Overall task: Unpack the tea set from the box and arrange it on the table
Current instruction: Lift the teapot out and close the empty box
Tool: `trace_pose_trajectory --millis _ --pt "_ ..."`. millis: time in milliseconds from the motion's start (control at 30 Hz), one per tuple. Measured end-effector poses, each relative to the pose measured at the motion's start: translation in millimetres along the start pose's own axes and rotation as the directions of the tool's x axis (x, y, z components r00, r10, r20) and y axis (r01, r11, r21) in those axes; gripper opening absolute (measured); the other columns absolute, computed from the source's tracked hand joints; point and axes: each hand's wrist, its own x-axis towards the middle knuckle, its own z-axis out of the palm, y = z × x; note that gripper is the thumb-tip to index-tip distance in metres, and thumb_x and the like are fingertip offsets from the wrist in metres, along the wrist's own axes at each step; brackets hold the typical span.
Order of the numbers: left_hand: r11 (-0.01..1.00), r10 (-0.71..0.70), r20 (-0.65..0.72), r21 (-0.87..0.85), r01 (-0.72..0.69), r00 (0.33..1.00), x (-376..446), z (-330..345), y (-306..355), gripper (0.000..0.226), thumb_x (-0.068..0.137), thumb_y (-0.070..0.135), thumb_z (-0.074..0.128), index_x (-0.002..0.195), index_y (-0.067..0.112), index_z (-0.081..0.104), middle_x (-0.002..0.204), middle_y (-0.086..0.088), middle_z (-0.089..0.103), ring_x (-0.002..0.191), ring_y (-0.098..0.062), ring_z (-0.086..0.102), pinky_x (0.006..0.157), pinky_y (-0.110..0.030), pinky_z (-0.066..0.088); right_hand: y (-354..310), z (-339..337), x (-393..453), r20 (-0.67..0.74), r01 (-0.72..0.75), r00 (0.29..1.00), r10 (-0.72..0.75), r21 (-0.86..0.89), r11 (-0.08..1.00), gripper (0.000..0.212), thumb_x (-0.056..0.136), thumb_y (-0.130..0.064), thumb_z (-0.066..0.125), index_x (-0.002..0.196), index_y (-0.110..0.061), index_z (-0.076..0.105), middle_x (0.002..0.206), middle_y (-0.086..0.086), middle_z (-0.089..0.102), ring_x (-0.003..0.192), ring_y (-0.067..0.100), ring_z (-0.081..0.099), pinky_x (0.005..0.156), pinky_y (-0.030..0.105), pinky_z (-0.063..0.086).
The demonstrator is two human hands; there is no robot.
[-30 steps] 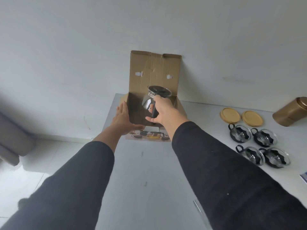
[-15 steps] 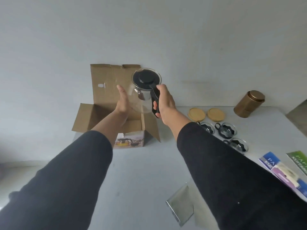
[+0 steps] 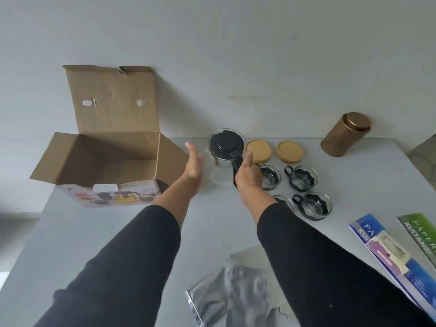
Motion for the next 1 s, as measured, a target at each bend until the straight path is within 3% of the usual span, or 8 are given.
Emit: trace_pose_trajectory --millis 133,267,433,900,1000 --pt "0.999 -0.051 -0.098 0.010 0.053 0.994 6 7 -19 0.080 0.088 0.071 0.000 0.153 0.024 0.005 0.161 0.003 0.005 0.148 -0.013 0.003 0.121 -0.040 0.001 17 2 15 0.004 0.005 1.000 -0.005 -0.003 1.000 0.065 0.102 -0.042 0.012 0.126 0.000 0.054 0.129 0.020 0.056 0.122 0.034 0.050 0.103 0.041 0.038" --pt "0.984 -0.082 -0.216 0.135 0.113 0.973 9 10 -39 0.074 0.095 0.061 0.003 0.153 0.015 0.006 0.160 -0.005 0.005 0.148 -0.022 0.004 0.119 -0.037 0.002 24 3 23 0.022 -0.015 1.000 0.015 0.007 1.000 0.061 0.102 -0.041 0.012 0.132 -0.004 0.050 0.135 0.017 0.053 0.126 0.033 0.046 0.106 0.041 0.036" --pt "0.971 -0.126 -0.255 0.168 0.172 0.959 3 15 -49 0.073 0.096 0.059 0.007 0.153 0.013 0.007 0.160 -0.008 0.005 0.148 -0.024 0.004 0.118 -0.036 0.004 29 1 32 0.060 -0.041 0.997 0.040 0.014 0.999 0.059 0.102 -0.042 0.013 0.136 -0.006 0.047 0.138 0.016 0.050 0.129 0.033 0.045 0.106 0.039 0.036" --pt "0.989 -0.078 -0.296 0.100 0.112 0.952 -1 22 -50 0.064 0.100 0.050 0.017 0.152 0.014 0.009 0.160 -0.003 0.006 0.148 -0.019 0.005 0.118 -0.029 0.003 32 1 35 0.120 -0.077 0.990 0.070 0.054 0.996 0.063 0.100 -0.046 0.014 0.129 -0.006 0.053 0.125 0.017 0.060 0.114 0.032 0.057 0.101 0.047 0.044" --pt "0.990 -0.048 -0.326 0.107 0.087 0.944 -2 21 -52 0.064 0.100 0.050 0.021 0.152 0.013 0.014 0.160 -0.004 0.010 0.148 -0.020 0.008 0.119 -0.030 0.004 36 5 37 0.125 -0.067 0.990 0.059 0.059 0.996 0.061 0.099 -0.048 0.014 0.132 -0.012 0.052 0.105 0.006 0.060 0.097 0.019 0.049 0.101 0.048 0.044"
